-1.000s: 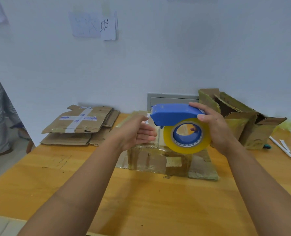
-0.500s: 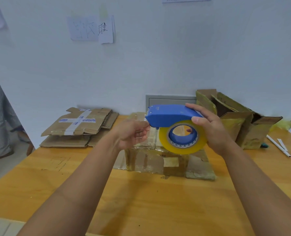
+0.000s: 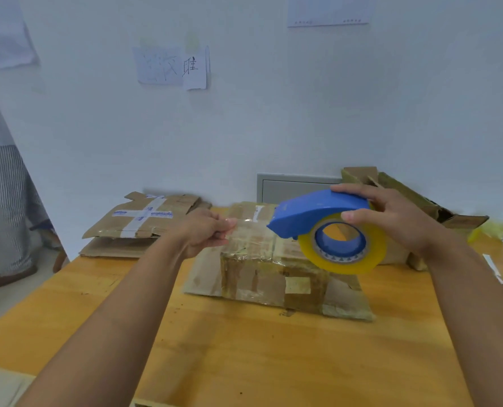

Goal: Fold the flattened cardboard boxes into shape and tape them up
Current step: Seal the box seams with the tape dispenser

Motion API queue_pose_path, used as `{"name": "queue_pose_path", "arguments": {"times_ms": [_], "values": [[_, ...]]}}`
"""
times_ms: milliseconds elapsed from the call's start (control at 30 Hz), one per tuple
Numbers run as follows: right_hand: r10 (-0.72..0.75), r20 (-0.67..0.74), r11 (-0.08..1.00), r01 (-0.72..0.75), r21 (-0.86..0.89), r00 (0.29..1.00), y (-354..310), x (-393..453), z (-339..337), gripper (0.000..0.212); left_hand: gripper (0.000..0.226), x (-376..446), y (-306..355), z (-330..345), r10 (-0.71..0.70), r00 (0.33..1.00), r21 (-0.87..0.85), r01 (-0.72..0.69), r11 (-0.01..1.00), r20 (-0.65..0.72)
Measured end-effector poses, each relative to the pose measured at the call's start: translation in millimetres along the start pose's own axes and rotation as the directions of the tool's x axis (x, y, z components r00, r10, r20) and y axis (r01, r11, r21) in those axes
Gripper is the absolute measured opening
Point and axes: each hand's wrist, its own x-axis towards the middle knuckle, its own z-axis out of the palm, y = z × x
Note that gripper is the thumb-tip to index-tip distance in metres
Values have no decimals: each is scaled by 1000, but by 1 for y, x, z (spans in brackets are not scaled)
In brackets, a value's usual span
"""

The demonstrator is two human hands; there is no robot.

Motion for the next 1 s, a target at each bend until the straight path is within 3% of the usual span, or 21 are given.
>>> {"name": "queue_pose_path", "arguments": {"times_ms": [233,367,433,500,567,767,1000], "values": [[31,71,993,-23,-115,997,-7,3,13,52,18,-10,-24,-3,57,995,161,-43,986,-86],[39,47,994,-34,-103,998,-8,11,30,48,16,-20,-37,2,146,968,309,-77,948,-206],[43,31,993,-39,-113,999,-10,15,35,48,26,-22,-45,3,168,957,338,-81,938,-236],[38,29,991,-34,-130,999,-12,18,37,50,59,-22,-52,1,131,965,294,-60,954,-227],[32,31,990,-27,-137,999,-12,19,39,52,68,-23,-58,-2,87,972,201,-43,979,-218],[15,23,983,-11,-186,1000,-13,18,42,53,48,-18,-68,-1,45,979,88,-28,996,-201],[12,41,970,-2,-242,999,-16,17,44,50,37,-15,-69,-5,5,991,90,7,996,-133]]}}
